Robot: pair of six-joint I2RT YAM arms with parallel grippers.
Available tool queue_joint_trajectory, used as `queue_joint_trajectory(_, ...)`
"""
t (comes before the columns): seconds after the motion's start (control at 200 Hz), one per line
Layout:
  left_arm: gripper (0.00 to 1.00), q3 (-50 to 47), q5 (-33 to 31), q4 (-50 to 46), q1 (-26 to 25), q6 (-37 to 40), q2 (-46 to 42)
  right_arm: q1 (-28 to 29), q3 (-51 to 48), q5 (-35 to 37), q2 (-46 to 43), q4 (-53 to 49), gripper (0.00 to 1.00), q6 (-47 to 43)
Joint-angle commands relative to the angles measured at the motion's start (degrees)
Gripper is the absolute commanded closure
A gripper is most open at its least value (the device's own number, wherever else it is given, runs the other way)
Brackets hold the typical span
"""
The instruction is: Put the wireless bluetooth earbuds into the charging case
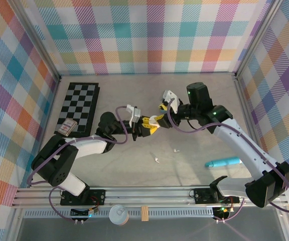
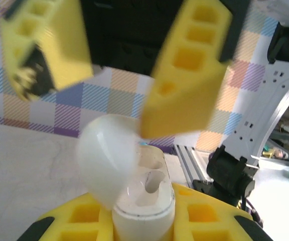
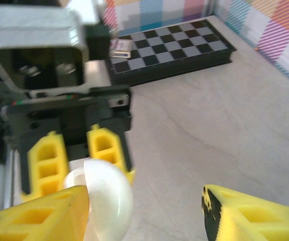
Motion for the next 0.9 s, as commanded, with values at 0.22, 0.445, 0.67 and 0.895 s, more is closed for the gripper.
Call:
queue_joint_trajectory(0.22, 0.87, -2.78, -1.65, -5.74, -0.54, 14.25, -5.28, -0.27, -1.45, -3.23, -3.36, 6.44, 0.29, 5.42)
queue_joint_trajectory(0.445, 0.84, -3.11, -7.59, -21.26, -0.54, 27.13, -10.53, -3.39, -5.86, 6.41, -7.22, 9.78, 0.22, 23.36)
queue_joint_trajectory(0.67, 0.88, -4.15, -9.78, -22.97, -0.59, 27.65, -13.13, -7.9, -9.06, 19.39, -6.45, -2.75, 0.26, 33.0)
queue_joint_trajectory(0.895, 0.96, -7.52, -12.99, -19.17, -0.53, 25.75, -15.52, -7.89, -10.33, 24.63, -2.0, -13.47, 0.27, 33.71)
